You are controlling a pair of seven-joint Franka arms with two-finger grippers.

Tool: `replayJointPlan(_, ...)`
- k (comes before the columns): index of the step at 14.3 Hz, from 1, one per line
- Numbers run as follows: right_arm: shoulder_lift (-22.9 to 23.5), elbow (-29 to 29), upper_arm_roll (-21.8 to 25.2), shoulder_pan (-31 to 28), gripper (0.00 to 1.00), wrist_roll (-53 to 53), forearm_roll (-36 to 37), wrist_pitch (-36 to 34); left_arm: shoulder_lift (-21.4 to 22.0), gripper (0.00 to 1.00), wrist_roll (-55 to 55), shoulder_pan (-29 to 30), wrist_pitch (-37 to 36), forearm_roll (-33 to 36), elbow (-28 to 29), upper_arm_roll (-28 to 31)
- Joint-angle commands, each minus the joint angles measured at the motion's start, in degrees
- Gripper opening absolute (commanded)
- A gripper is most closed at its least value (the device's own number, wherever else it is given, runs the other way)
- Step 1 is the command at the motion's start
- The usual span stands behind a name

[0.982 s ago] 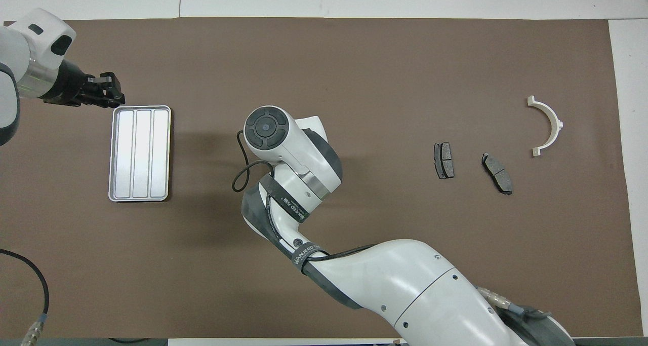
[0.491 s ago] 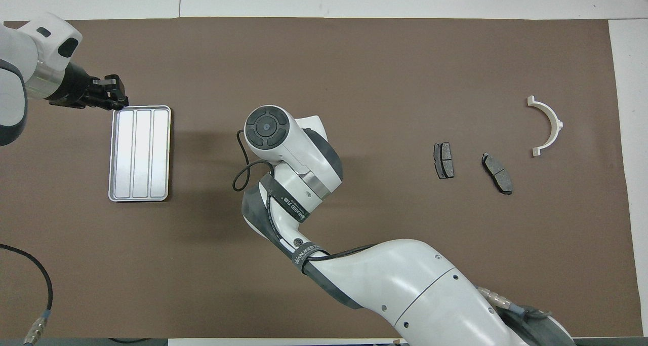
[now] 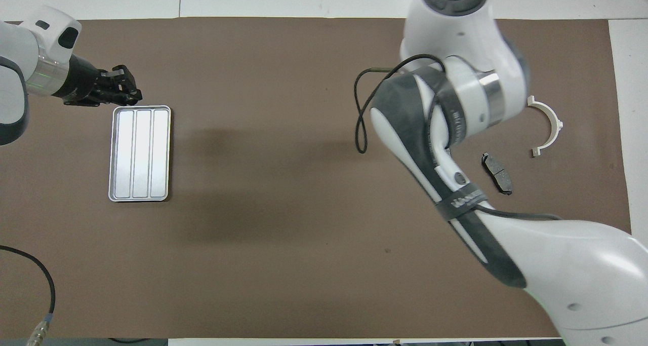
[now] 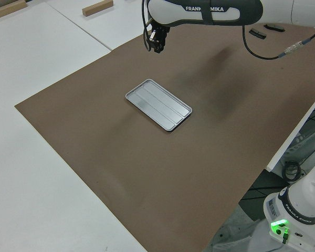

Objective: Place bearing gear from tray to pile

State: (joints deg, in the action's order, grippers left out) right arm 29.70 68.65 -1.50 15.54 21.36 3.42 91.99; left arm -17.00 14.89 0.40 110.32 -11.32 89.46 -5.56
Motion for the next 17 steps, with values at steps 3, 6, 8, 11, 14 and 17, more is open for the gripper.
replayJointPlan(3,-0.35,6.83,-0.70,-12.53,0.00,-27.48,0.97,9.84,1.61,0.00,26.10,-20.40,6.48,8.82,2.98,0.64)
replayJointPlan(6,1.49,12.38,-0.78,-16.32,0.00,-29.89,1.59,20.39,2.41,0.00,35.10,-29.73,8.07,12.90,6.33,0.55)
replayJointPlan(8,5.61,12.30,-0.78,-17.56,0.00,-29.89,1.59,25.76,1.80,0.00,38.00,-33.70,8.07,14.12,7.56,0.55)
replayJointPlan(11,8.78,12.30,-0.70,-17.38,0.00,-29.36,1.59,30.96,-1.36,0.00,43.28,-37.49,10.43,17.81,9.84,0.55)
replayJointPlan(14,9.85,12.56,-0.70,-17.56,0.00,-29.45,1.59,33.87,-2.69,0.00,44.26,-38.20,15.00,19.41,13.71,0.55)
replayJointPlan(17,9.85,13.62,-0.78,-18.35,0.00,-29.36,1.32,33.96,-3.30,0.00,44.34,-38.20,18.69,19.41,16.52,0.55)
